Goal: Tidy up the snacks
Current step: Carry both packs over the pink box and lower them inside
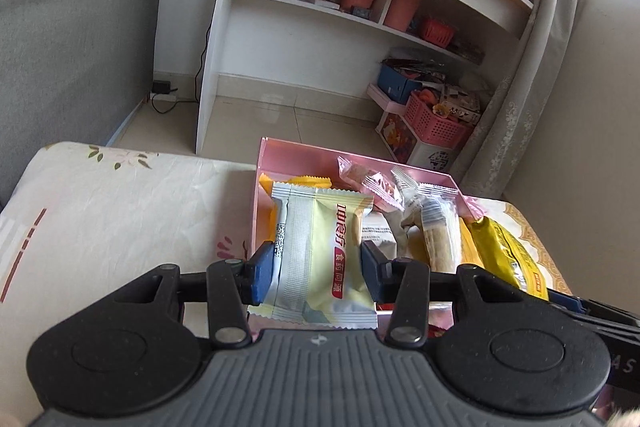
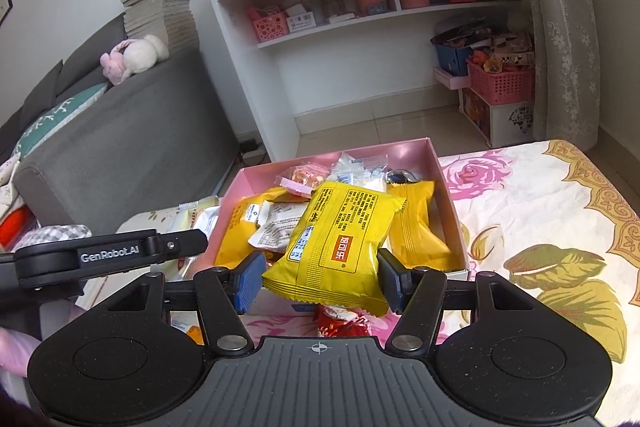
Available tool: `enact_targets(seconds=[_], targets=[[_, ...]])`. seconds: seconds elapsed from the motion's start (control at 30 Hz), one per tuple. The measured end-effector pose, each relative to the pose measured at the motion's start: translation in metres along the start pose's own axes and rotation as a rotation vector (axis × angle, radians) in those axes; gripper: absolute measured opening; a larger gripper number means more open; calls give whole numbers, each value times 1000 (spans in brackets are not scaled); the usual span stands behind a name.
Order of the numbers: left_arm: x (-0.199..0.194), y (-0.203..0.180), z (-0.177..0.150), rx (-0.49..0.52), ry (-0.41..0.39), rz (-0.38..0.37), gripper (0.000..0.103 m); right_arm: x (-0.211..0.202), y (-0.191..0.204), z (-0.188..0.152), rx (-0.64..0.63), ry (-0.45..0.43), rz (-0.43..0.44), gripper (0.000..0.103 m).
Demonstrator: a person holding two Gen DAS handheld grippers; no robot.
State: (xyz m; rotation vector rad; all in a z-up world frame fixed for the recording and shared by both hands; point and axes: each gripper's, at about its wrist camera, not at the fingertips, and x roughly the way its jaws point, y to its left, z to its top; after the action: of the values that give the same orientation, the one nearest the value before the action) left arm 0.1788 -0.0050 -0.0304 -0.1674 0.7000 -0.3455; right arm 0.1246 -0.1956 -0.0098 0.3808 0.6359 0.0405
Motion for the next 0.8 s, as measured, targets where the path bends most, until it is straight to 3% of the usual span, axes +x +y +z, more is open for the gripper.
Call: enact_targets(seconds=[0.23,0.43,0.8], targets=[[14,3,-1,-23,-25,-7,43,8,-5,0,9,10,-10,60],[19,4,-2,-18,-29,13,51,16,-5,4,25,3,-3,60],[6,-1,4,30,-58,49,59,37,2,18,72,-32,71,60]])
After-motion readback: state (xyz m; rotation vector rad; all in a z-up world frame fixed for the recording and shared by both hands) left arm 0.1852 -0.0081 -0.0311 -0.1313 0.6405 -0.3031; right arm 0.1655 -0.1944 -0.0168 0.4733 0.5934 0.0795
